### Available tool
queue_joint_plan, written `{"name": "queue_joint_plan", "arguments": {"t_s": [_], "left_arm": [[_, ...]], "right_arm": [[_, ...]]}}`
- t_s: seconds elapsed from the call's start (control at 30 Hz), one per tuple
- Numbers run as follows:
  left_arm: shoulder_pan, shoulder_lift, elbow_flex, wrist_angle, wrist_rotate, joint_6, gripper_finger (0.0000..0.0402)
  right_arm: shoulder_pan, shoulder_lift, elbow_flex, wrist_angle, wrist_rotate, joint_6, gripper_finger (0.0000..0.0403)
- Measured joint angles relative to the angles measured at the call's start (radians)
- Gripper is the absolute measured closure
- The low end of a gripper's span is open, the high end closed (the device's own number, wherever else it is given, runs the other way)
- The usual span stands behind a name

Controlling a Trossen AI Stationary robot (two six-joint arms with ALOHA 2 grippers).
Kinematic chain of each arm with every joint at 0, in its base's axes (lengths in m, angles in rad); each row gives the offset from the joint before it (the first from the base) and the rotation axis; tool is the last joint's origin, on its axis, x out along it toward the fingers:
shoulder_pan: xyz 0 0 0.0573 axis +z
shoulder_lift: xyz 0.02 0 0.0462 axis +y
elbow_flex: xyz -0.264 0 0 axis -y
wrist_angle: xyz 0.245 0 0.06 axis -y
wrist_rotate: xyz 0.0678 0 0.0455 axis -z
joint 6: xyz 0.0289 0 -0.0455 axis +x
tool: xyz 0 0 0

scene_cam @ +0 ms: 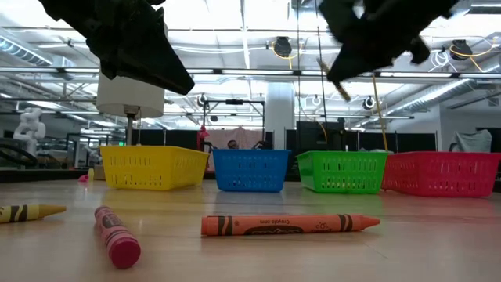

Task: Sort crayons
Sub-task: Put the yellow crayon into the green bin

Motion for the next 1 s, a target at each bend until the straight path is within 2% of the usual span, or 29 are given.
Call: {"name": "queue_joint_plan", "arguments": {"t_s": [0.2,0.5,0.83,1.0], "left_arm": [[-0.001,0.0,0.0,0.0,0.005,0.0,0.0301],[-0.002,0.0,-0.001,0.0,0.006,0.0,0.0301],[0.001,0.0,-0.001,0.0,0.006,0.0,0.0301],[0.001,0.0,-0.001,0.032,0.006,0.001,0.0301]], "right_arm": [[-0.105,0.0,-0.092,0.077,-0.083,0.099,0.0398],[-0.203,0.0,-0.17,0.203,-0.16,0.087,0.0398],[-0.252,0.0,-0.199,0.257,-0.236,0.02,0.0398],[-0.259,0.0,-0.199,0.257,-0.249,0.015,0.0375]]}}
